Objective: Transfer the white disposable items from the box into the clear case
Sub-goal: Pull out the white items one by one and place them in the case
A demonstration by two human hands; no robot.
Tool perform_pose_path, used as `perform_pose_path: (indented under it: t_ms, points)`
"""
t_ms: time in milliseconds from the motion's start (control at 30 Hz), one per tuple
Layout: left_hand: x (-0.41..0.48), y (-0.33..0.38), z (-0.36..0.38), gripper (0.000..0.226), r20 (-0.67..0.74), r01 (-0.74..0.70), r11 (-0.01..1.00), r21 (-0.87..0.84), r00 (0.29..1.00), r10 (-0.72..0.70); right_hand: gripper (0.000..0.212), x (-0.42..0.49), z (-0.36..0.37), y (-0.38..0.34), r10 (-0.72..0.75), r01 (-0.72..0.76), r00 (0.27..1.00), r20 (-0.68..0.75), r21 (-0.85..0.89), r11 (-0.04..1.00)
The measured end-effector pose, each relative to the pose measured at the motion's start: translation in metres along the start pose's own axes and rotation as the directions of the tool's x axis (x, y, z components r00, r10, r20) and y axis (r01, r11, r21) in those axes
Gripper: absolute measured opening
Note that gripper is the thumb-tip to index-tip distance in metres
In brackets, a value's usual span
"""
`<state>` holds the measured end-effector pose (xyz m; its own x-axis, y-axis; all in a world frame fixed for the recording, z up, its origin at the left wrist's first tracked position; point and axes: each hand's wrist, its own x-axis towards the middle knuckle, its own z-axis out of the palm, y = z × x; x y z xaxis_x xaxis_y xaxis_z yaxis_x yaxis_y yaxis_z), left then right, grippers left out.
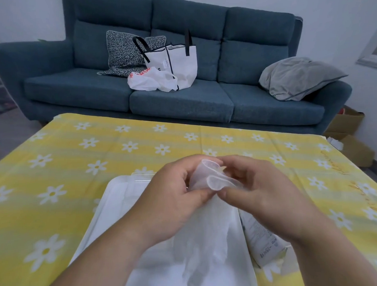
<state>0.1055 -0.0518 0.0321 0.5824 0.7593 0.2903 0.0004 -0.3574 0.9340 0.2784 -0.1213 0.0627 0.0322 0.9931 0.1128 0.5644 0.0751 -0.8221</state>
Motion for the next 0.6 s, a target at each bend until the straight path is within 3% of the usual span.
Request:
perform_pose_path:
  t_ms: [67,167,267,333,400,500,600]
  points:
    - [0.0,-0.001,-0.002,0.034,-0.058,-0.026,0.999,0.024,0.998,0.027,0.013,0.002,0.002,-0.002,0.016,-0.015,1.0,-0.015,0.031,0.999]
    - [0.0,-0.007,-0.006,0.04,-0.075,0.014,0.997,-0.077,0.997,-0.02,0.021,0.004,0.005,-0.006,0.017,-0.016,1.0,-0.022,0.066,0.998]
    - [-0.003,-0.015,-0.012,0.053,0.135,0.169,0.946,-0.276,0.982,-0.136,0.016,0.006,0.01,-0.015,-0.038,0.047,0.998,-0.058,0.162,0.986]
    - [-0.008,-0.022,-0.016,0.046,0.277,0.286,0.926,-0.247,0.936,-0.215,0.016,0.008,0.013,-0.021,-0.083,0.107,0.991,-0.106,0.239,0.965]
    - [-0.013,-0.029,-0.021,0.026,0.319,0.365,0.917,-0.162,0.899,-0.301,0.015,0.008,0.014,-0.027,-0.088,0.142,0.981,-0.176,0.324,0.935]
    - [-0.019,-0.036,-0.036,0.019,0.289,0.47,0.871,-0.143,0.861,-0.417,0.018,0.012,0.012,-0.025,0.061,0.088,0.949,-0.31,0.445,0.891]
    - [-0.019,-0.041,-0.063,0.021,0.136,0.57,0.749,-0.337,0.817,-0.561,0.019,0.018,0.012,-0.014,0.273,-0.084,0.906,-0.322,0.497,0.864]
